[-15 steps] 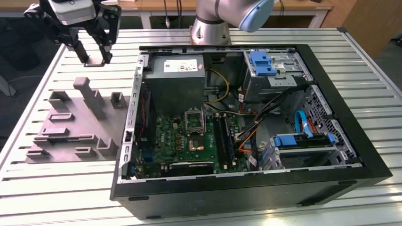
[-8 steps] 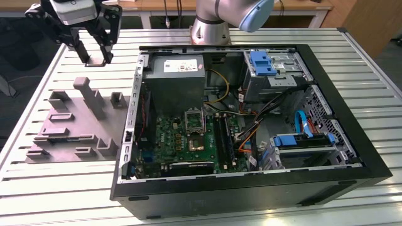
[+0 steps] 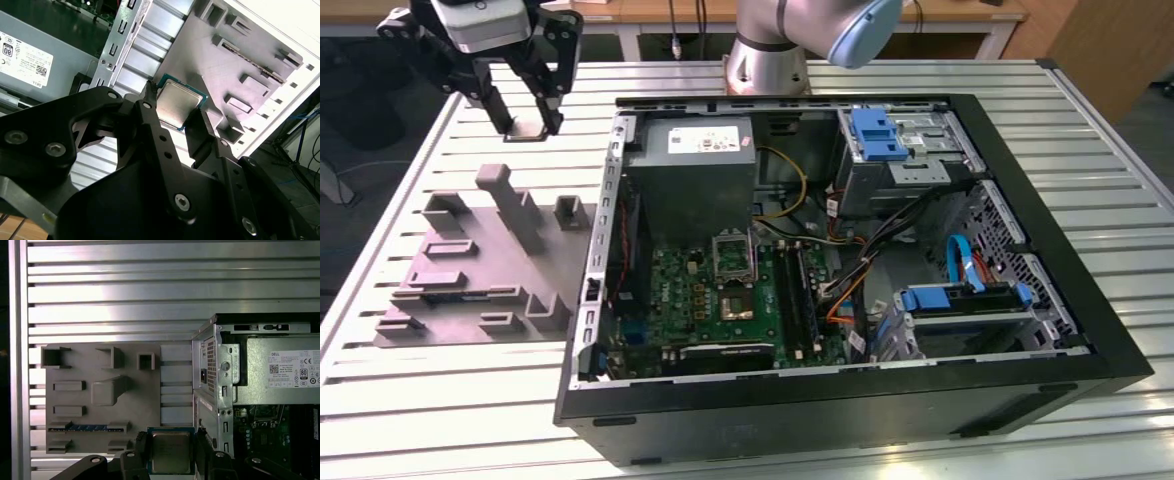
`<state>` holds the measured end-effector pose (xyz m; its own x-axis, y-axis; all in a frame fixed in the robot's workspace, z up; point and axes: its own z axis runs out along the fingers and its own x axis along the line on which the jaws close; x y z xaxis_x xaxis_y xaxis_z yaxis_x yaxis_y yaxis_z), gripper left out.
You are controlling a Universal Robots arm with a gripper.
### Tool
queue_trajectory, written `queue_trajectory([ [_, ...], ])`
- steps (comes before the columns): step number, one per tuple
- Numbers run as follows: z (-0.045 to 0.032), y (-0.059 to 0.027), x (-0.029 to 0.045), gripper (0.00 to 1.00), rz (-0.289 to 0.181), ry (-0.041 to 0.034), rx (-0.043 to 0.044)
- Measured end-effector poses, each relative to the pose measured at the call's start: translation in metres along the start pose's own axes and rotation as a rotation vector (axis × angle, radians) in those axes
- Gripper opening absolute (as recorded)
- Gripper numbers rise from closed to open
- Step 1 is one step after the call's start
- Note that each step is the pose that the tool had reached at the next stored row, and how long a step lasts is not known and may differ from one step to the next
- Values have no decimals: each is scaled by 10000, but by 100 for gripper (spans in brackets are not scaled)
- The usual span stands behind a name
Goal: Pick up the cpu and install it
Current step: 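Pick up the cpu and move it towards the insertion slot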
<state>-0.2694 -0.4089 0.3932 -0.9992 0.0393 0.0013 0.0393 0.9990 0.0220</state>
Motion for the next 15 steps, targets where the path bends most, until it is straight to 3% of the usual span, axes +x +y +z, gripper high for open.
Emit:
queue_trajectory([
  [15, 0, 1, -37, 47, 0, 0, 0],
])
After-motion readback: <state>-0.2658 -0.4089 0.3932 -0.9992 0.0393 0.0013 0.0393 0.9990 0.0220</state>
